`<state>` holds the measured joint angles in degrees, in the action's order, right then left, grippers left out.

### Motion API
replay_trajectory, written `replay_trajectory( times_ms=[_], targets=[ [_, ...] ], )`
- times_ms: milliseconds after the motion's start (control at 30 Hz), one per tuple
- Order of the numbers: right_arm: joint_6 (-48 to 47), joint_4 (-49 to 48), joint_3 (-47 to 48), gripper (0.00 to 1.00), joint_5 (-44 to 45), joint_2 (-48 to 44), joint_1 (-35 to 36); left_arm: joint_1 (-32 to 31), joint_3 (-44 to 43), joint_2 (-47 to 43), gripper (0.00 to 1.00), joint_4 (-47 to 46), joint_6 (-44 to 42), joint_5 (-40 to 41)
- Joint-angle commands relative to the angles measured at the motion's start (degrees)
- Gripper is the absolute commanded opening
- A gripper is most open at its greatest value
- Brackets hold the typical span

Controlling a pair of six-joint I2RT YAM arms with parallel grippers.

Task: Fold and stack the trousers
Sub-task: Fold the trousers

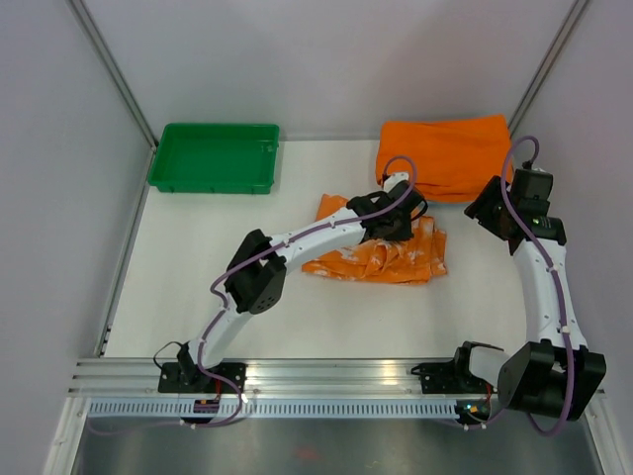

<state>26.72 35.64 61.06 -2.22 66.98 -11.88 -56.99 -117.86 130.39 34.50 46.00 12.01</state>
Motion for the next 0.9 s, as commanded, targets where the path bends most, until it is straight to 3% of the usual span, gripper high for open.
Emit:
replay_trajectory(
  times_ms=[0, 33, 67, 167, 333, 400, 567, 700, 867],
  targets=[
    [-0.96, -0.83, -0.41, 0.66, -3.31, -1.85, -0.16, -0.49, -4.21, 0.92, 0.21, -6.64, 1.47, -0.67],
    [-1.32, -0.92, -0.59, 0.66, -3.84, -2.2, -0.16, -0.49, -4.3, 0.92, 0.34, -6.81, 0.94, -2.33],
    [-1.67, -1.01, -0.68, 0.66, -4.28, -2.38, -0.16, -0.49, -4.57, 0.66, 0.6, -7.16, 0.59, -3.21],
    [-2.64, -0.66, -0.41, 0.67, -4.55, -2.99, -0.16, -0.4, -4.48, -1.97, 0.8, -6.73, -1.43, -6.21],
    [-3.78, 0.57, 2.57, 0.69, -4.55, -3.08, -0.25, 2.05, -1.77, -12.14, 0.84, -2.78, -5.47, -4.89],
    [-4.74, 0.49, 3.36, 0.71, -6.82, -2.39, -0.16, 4.6, 6.03, -16.9, 0.83, -3.21, -5.31, -5.42],
    [-4.76, -5.65, -1.1, 0.76, -25.19, -0.27, 0.62, 18.38, 38.19, -37.03, 0.77, -13.57, -4.43, -9.1],
    [-4.92, -11.64, -9.1, 0.84, -20.91, 2.61, 7.9, 28.93, 53.4, -43.02, 0.76, -21.92, -9.68, -20.96],
    [-8.51, -13.4, -13.41, 0.95, -12.39, 10.17, 8.89, 32.38, 57.3, -39.26, 0.76, -27.73, -16.9, -30.88]
  ],
)
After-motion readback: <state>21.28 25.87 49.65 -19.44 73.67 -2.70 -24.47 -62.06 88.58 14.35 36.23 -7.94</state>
